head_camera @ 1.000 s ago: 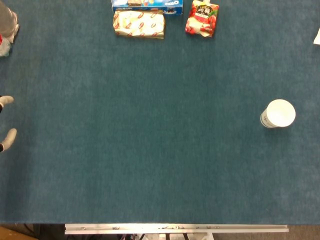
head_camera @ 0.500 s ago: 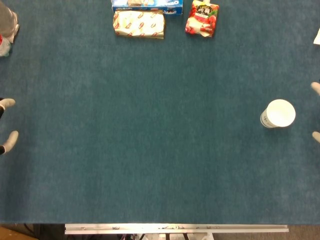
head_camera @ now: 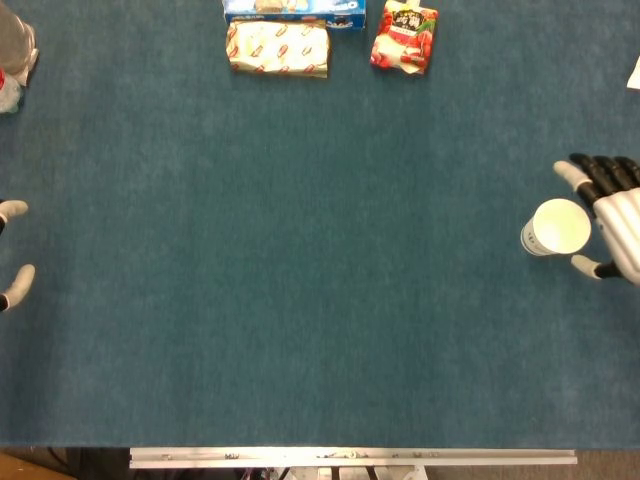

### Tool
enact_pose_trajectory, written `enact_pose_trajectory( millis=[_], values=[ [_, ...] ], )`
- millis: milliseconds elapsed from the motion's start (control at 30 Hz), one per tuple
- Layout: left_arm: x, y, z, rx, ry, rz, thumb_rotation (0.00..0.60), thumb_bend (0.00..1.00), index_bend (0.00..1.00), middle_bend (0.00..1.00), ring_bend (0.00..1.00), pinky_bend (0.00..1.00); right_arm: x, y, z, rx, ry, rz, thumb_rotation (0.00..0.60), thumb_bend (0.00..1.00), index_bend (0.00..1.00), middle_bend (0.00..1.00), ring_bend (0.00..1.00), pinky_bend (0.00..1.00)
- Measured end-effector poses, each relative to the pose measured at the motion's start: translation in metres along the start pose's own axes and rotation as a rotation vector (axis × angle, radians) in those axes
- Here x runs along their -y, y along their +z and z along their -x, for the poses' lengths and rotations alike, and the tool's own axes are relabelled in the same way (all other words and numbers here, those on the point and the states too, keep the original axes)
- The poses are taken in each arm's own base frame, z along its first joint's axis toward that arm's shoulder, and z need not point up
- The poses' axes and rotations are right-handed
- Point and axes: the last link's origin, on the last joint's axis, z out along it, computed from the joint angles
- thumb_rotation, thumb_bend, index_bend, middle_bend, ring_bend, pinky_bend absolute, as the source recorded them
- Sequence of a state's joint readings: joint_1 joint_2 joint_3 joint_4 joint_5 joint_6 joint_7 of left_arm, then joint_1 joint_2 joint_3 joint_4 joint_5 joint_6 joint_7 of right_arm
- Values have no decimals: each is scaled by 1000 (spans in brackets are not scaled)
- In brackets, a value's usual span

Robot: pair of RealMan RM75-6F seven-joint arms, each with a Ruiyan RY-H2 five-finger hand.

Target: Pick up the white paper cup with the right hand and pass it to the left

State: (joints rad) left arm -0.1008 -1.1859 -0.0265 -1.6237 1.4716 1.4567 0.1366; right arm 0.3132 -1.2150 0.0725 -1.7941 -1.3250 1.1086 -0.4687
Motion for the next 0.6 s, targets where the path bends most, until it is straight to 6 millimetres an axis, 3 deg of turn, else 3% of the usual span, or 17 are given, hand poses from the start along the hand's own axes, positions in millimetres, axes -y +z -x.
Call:
enact_pose_trajectory(
  millis=[400, 600],
  values=[
    [0, -1, 3, 11, -2, -2, 600, 253, 270, 293, 239, 493, 5, 6, 18, 72, -13, -6, 600, 0, 133, 167, 112, 136],
    [-1, -1, 5, 15, -4, -3, 600, 253, 270, 293, 239, 495, 3, 9, 23, 82, -4, 5, 600, 0, 136, 190, 126, 191]
  ],
)
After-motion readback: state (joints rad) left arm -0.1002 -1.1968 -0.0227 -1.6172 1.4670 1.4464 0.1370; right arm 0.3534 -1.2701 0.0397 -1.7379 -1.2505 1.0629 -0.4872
